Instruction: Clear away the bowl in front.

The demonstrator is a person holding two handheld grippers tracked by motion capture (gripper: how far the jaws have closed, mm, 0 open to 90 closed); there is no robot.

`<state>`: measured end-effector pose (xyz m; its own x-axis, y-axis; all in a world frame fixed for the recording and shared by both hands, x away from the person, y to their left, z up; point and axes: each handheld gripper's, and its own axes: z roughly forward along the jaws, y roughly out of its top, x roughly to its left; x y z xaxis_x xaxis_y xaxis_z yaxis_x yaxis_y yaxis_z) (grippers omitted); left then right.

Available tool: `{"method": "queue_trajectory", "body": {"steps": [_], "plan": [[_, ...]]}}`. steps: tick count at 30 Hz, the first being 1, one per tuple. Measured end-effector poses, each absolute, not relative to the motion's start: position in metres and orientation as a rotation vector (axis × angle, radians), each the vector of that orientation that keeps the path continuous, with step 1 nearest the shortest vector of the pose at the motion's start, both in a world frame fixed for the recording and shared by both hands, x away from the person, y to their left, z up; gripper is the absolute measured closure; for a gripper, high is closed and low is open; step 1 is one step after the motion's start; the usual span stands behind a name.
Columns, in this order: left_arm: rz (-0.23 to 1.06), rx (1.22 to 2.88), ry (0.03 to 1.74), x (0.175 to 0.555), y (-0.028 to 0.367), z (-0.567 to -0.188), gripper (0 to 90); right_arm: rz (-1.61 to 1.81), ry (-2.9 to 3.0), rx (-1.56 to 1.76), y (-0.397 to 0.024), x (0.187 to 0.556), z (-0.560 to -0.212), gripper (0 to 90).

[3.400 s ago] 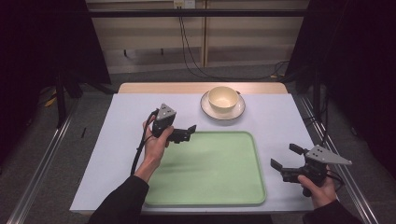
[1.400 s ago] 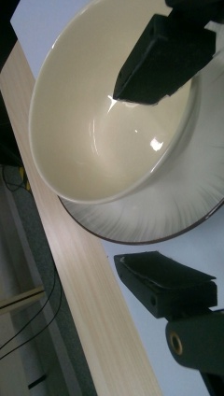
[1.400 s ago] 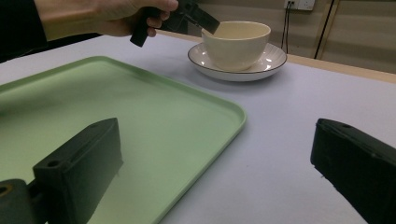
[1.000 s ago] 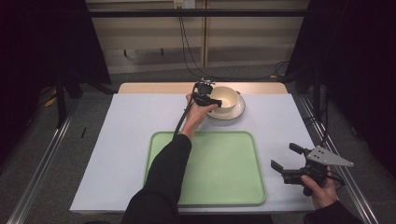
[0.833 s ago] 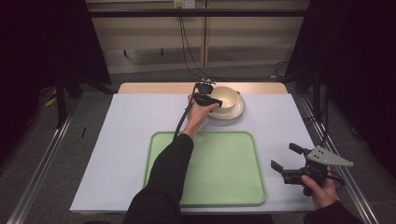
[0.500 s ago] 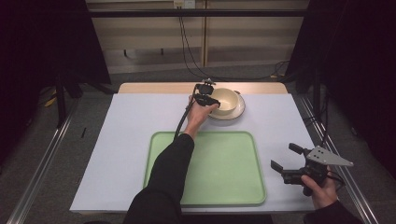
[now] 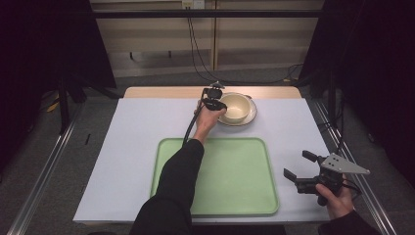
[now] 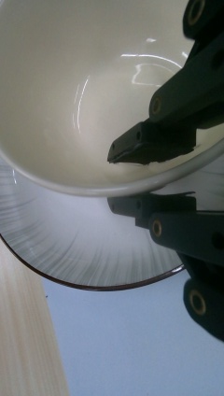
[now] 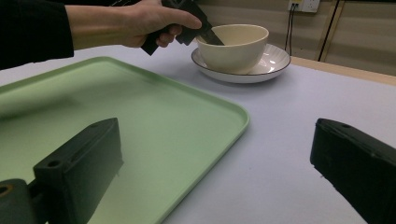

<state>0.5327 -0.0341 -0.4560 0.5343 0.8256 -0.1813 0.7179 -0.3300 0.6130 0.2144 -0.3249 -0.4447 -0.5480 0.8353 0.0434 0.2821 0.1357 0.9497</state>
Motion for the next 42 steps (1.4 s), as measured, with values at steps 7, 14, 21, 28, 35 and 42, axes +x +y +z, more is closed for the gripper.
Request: {"method": "queue_trajectory", "body": {"steps": [7,14,21,28,35,42], "plan": [[0.162,2.076,1.297,0.534,-0.032,-0.458,79.0,1.426,1.918,1.067,-0.325,0.214,-0.445,1.9],[0.14,2.038,1.306,0.533,-0.03,-0.455,83.2,1.428,1.914,1.067,-0.325,0.213,-0.444,1.9],[0.079,1.955,1.343,0.532,-0.024,-0.456,83.8,1.429,1.913,1.067,-0.326,0.213,-0.444,1.9],[0.107,1.933,1.348,0.529,-0.023,-0.453,83.4,1.432,1.914,1.064,-0.326,0.213,-0.444,1.8],[0.07,1.918,1.381,0.53,-0.019,-0.453,83.3,1.45,1.91,1.026,-0.328,0.212,-0.444,1.6],[0.066,1.892,1.37,0.529,-0.016,-0.445,83.3,1.435,1.904,1.017,-0.327,0.21,-0.447,1.1]]}}
